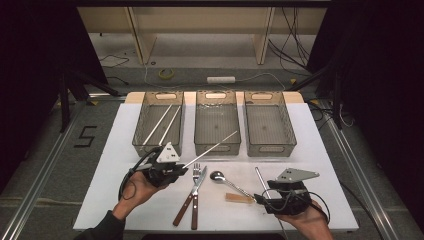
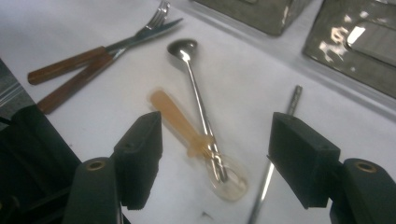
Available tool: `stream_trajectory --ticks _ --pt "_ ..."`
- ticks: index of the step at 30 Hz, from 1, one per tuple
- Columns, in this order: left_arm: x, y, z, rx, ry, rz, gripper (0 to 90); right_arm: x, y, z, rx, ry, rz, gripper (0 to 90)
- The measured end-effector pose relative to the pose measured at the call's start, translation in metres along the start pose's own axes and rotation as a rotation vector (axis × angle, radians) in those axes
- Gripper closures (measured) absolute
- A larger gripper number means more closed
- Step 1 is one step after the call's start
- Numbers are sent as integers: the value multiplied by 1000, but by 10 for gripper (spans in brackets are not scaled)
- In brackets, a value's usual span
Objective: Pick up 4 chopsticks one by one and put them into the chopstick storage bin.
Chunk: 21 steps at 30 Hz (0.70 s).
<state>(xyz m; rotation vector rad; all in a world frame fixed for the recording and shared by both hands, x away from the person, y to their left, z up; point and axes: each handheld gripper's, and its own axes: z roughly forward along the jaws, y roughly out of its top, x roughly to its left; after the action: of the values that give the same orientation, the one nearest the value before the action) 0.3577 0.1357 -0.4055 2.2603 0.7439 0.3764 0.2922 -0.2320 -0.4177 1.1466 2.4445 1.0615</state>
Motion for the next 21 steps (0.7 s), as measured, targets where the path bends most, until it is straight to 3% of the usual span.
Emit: stream_trajectory --ticks 9,21 --pt "31 -2 -8 -23 63 -89 827 -9 -13 0 49 -46 47 337" --pt "89 3 -14 -61 175 -245 827 -10 -21 0 65 -59 57 332"
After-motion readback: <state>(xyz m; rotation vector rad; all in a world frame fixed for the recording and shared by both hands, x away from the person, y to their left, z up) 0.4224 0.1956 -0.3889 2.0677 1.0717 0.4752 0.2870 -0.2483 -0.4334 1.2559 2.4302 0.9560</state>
